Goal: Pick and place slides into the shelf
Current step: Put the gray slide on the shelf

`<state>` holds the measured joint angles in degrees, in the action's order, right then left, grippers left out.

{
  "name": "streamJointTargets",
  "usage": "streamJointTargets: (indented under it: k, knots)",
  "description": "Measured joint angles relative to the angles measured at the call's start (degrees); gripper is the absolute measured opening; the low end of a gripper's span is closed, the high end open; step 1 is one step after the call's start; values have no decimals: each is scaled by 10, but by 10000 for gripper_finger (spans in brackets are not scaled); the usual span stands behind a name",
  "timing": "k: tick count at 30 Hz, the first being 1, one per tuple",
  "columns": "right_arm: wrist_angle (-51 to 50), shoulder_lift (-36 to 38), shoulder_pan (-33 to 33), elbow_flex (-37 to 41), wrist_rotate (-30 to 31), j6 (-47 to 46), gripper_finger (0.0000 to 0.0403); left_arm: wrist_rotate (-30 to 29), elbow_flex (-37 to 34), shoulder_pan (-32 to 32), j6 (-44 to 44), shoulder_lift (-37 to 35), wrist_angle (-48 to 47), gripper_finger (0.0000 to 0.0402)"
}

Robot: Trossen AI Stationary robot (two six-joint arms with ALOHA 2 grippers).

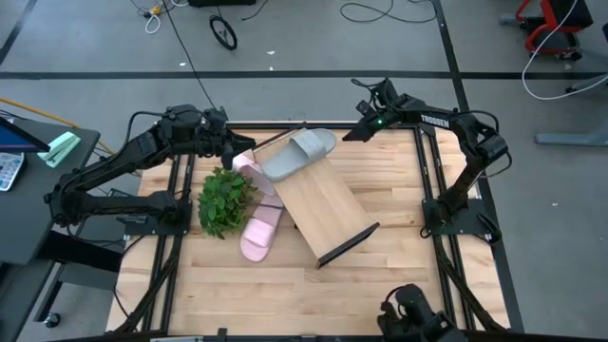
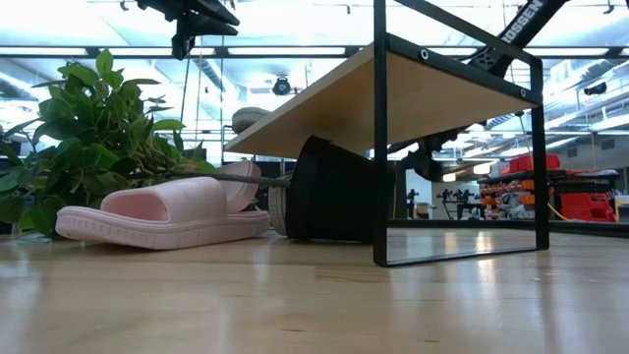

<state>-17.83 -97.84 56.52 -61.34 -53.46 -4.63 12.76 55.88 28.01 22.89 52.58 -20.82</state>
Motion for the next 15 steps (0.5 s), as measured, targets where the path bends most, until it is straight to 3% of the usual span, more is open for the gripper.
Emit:
streamJointTargets:
  k: [4, 15]
  knots:
    - [34, 0, 3, 0, -43, 28, 195, 1, 0, 1, -2, 0, 0, 79]
    - [46, 0, 42, 0, -45, 73, 195, 14, 0, 1, 4, 0, -3, 79]
